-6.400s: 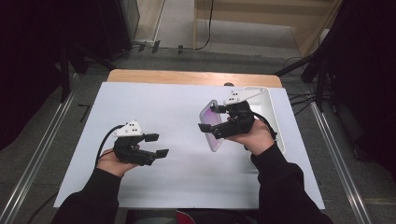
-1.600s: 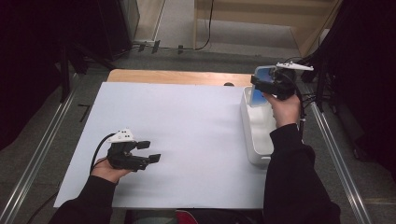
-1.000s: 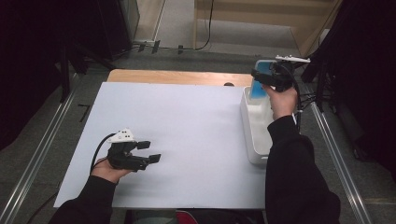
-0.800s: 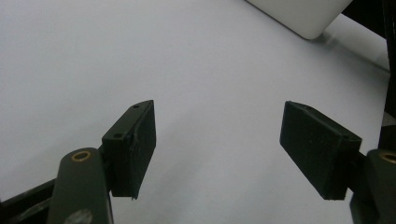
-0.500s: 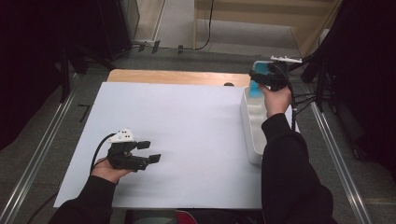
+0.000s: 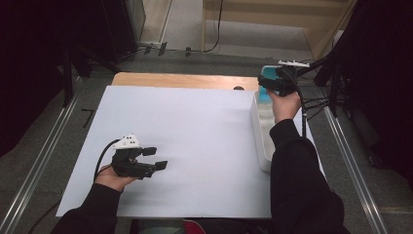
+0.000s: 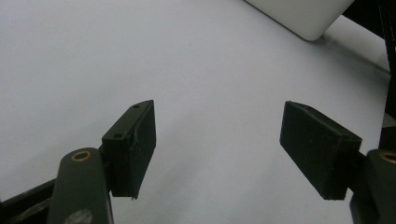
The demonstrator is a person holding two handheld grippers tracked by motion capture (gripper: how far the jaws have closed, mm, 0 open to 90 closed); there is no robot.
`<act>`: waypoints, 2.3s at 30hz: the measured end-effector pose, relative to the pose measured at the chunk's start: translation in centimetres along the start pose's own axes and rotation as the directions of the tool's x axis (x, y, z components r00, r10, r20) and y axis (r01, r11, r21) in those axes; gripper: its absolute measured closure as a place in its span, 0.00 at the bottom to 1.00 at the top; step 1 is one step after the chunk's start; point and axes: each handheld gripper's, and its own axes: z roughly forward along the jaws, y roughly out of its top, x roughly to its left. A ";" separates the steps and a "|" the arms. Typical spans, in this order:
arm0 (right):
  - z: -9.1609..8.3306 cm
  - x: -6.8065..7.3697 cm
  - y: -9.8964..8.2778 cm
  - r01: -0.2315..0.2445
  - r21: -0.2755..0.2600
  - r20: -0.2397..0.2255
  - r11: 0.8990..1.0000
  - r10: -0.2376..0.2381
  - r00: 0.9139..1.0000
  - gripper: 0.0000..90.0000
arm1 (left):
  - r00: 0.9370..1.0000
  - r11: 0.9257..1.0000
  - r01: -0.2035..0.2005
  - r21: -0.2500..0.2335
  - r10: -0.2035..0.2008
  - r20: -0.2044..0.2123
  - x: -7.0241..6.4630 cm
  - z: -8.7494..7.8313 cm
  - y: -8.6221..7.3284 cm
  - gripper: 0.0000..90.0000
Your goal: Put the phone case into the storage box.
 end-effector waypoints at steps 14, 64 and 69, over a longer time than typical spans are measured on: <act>0.6 0.0 -1.3 -0.013 0.016 -0.013 1.000 0.013 1.000 0.16 | 1.000 1.000 0.001 0.000 -0.001 0.004 -0.1 0.1 0.0 0.30; 1.2 -0.7 -4.3 -0.017 0.100 -0.023 0.995 0.020 1.000 0.15 | 1.000 1.000 -0.006 0.010 0.006 0.003 -0.1 0.2 0.0 0.30; 1.2 -0.5 -4.2 -0.019 0.095 -0.005 0.995 0.019 1.000 0.11 | 1.000 1.000 -0.005 0.011 0.005 0.003 -0.1 0.2 0.0 0.30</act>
